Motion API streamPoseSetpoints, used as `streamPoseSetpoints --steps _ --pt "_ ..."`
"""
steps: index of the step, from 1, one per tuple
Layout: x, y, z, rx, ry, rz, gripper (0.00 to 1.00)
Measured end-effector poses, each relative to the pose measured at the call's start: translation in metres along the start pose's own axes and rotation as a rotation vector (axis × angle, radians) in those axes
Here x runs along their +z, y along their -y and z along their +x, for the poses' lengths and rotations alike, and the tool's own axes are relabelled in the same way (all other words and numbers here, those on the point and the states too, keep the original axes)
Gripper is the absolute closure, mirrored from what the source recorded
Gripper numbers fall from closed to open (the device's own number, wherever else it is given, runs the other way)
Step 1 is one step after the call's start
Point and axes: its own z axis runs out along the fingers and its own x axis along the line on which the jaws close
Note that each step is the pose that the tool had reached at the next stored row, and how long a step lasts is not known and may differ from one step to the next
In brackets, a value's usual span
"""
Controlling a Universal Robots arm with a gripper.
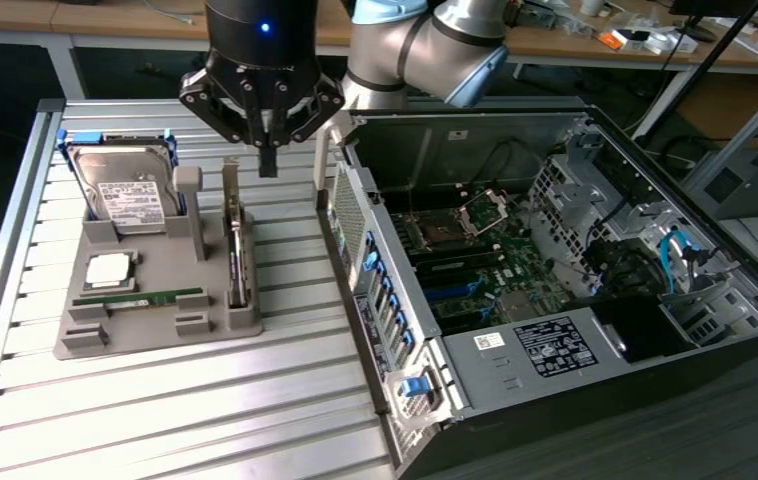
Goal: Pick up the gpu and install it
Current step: 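Reach for the gpu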
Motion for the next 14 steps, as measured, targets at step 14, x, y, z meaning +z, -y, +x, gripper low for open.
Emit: streamPoseSetpoints --steps 14 --pt "0.0 0.0008 0.01 0.0 0.0 0.0 0.9"
